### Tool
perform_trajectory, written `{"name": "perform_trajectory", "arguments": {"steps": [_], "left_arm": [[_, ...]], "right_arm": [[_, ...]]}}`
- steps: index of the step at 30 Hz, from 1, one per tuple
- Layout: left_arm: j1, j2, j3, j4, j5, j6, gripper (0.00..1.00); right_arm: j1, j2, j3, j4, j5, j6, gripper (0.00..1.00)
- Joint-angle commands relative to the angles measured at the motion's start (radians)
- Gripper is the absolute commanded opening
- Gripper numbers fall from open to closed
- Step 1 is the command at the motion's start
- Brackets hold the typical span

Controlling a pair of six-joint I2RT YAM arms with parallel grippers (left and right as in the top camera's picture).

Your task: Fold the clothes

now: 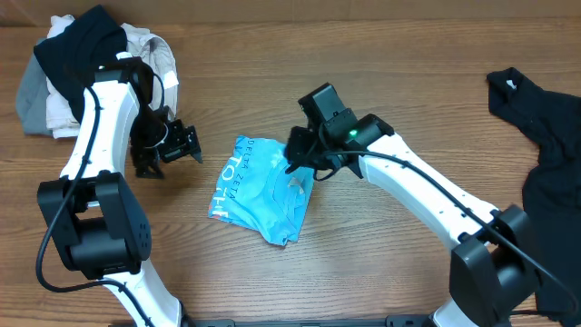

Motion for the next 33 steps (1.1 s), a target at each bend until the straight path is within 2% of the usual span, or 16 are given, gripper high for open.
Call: {"name": "perform_trajectory", "arguments": {"steps": [1,2,3,6,7,14,20,28,33], "left_arm": [[-0.025,-0.027,-0.026,-0.009,0.158,0.129,0.80],[-0.037,-0.027,-0.039,-0.009,0.168,0.127,0.68],[-0.048,-0.027,-0.053,-0.003,0.179,0.128,0.50],[-0.091,-0.027,-0.111,0.038,0.192,0.132,0.12],[-0.110,-0.027,-0.135,0.054,0.192,0.132,0.04],[-0.202,-0.027,-0.271,0.182,0.264,0.128,0.04],[-0.220,-0.027,-0.335,0.233,0.270,0.127,0.04],[-0.197,-0.027,-0.420,0.285,0.249,0.118,0.06],[-0.192,-0.027,-0.468,0.283,0.163,0.072,0.04]], "right_arm": [[-0.002,0.006,0.013,0.035,-0.114,-0.068,0.35],[-0.005,0.020,0.007,0.060,-0.126,-0.068,0.30],[-0.011,0.032,0.001,0.083,-0.142,-0.068,0.24],[-0.036,0.078,-0.010,0.156,-0.234,-0.077,0.08],[-0.043,0.092,-0.014,0.180,-0.266,-0.085,0.06],[-0.063,0.190,-0.017,0.255,-0.351,-0.091,0.04],[-0.063,0.253,-0.017,0.302,-0.417,-0.090,0.04],[-0.063,0.344,-0.017,0.351,-0.430,-0.083,0.04],[-0.069,0.383,-0.017,0.364,-0.422,-0.079,0.04]]}}
